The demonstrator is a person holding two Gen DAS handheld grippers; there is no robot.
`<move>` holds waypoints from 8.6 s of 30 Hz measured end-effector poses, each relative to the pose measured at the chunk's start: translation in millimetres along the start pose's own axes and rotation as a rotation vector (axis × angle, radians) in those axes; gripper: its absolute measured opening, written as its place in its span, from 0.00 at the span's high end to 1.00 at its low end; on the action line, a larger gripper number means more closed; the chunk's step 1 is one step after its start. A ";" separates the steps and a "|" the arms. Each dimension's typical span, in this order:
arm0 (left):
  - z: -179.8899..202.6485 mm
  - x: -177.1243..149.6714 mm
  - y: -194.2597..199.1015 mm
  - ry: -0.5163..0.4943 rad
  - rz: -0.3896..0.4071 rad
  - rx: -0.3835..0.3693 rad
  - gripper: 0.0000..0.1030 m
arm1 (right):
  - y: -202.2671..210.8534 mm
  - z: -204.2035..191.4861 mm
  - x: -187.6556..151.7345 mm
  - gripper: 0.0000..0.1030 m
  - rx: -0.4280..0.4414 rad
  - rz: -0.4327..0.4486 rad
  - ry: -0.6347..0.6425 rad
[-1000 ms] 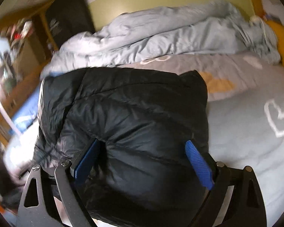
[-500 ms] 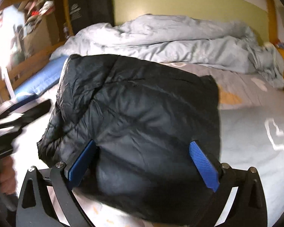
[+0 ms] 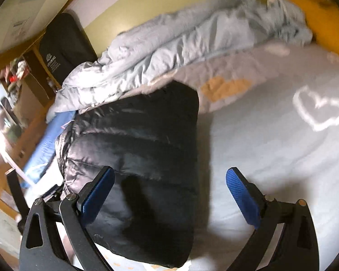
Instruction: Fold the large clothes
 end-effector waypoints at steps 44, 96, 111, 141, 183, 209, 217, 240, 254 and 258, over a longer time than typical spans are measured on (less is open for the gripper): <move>-6.8 -23.0 -22.0 0.198 -0.165 -0.420 0.49 | -42.6 28.8 -21.0 0.35 0.290 -0.149 -0.184; 573.1 -43.5 23.7 -0.230 -0.049 -0.803 0.46 | 306.7 313.5 97.9 0.47 -0.387 0.417 -0.124; 424.0 -11.6 151.6 -0.299 0.386 -0.606 0.00 | 337.0 145.3 71.1 0.00 -0.531 0.598 0.164; 226.7 -78.4 104.3 -0.246 0.542 -0.363 0.00 | 174.2 36.3 -72.0 0.00 -0.662 0.550 0.308; 224.8 -78.6 105.7 -0.249 0.541 -0.343 0.00 | 164.1 41.0 -72.1 0.00 -0.715 0.528 0.301; 225.6 -79.1 106.3 -0.252 0.540 -0.341 0.00 | 165.2 40.5 -73.7 0.00 -0.716 0.530 0.293; 225.4 -79.1 106.9 -0.254 0.542 -0.341 0.00 | 162.7 37.9 -76.3 0.00 -0.725 0.525 0.307; 223.6 -79.5 107.5 -0.259 0.543 -0.344 0.00 | 160.7 35.4 -76.9 0.00 -0.730 0.523 0.310; 222.6 -79.8 107.5 -0.262 0.543 -0.345 0.00 | 160.6 35.7 -77.0 0.00 -0.729 0.523 0.309; 222.4 -79.8 107.7 -0.263 0.544 -0.346 0.00 | 160.7 36.0 -76.4 0.00 -0.728 0.522 0.307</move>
Point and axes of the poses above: each gripper's, at about its wrist camera, not at the fingertips, and y roughly against the way its jaws point, z to its right, x to its top, the point moved 1 cm from there along -y, roughly the way its jaws point, and after that the axes turned 14 degrees about x, right-handed, at the moved point
